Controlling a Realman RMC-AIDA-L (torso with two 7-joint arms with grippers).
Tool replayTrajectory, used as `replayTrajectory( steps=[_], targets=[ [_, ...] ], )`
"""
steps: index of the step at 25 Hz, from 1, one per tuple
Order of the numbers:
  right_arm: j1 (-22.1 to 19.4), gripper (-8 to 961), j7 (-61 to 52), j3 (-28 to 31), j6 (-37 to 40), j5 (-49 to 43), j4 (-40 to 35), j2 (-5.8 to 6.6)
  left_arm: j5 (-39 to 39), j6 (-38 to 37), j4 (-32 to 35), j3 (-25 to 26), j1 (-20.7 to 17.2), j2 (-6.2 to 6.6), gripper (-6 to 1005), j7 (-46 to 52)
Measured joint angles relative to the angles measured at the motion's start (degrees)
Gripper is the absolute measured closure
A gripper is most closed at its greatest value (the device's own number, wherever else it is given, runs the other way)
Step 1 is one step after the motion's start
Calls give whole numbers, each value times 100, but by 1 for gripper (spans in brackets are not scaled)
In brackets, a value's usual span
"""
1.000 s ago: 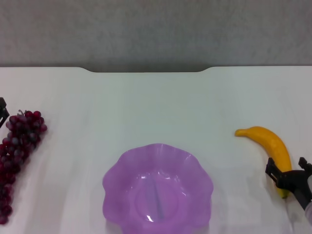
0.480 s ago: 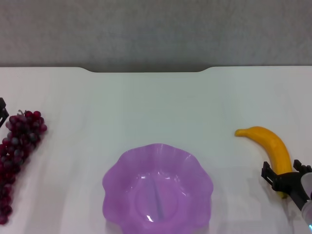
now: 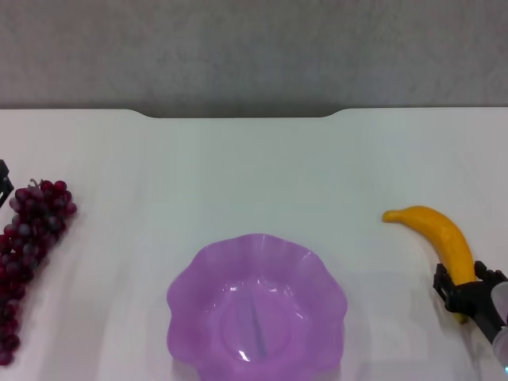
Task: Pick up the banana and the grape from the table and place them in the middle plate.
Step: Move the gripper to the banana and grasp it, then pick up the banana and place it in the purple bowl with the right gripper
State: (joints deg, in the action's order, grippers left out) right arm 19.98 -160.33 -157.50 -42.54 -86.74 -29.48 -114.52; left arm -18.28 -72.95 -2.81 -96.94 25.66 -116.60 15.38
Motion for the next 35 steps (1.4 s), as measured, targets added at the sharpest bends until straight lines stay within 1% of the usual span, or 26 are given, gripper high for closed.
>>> replayTrajectory(
  steps=[4, 9, 15, 25, 29, 31, 35],
  targets=[
    [-2, 309, 2, 0, 1, -1, 23, 0, 0, 0, 1, 0, 0, -2, 106, 0],
    [-3, 303, 2, 0, 1, -1, 24, 0, 0, 0, -3, 0, 0, -3, 105, 0],
    [-3, 409, 2, -6, 0, -1, 14, 0, 0, 0, -3, 0, 0, -3, 105, 0],
    [54, 453, 10, -165, -19, -18, 13, 0, 0, 0, -3, 0, -5, -3, 105, 0],
    [82, 453, 11, -138, -130, -19, -12, 0, 0, 0, -10, 0, -7, -3, 105, 0],
    [96, 452, 11, -138, -294, -19, -20, 0, 0, 0, -12, 0, -8, -1, 105, 0],
    [73, 452, 11, -160, -917, -19, -53, -1, 0, 0, -12, 0, -9, 2, 105, 0]
  ],
)
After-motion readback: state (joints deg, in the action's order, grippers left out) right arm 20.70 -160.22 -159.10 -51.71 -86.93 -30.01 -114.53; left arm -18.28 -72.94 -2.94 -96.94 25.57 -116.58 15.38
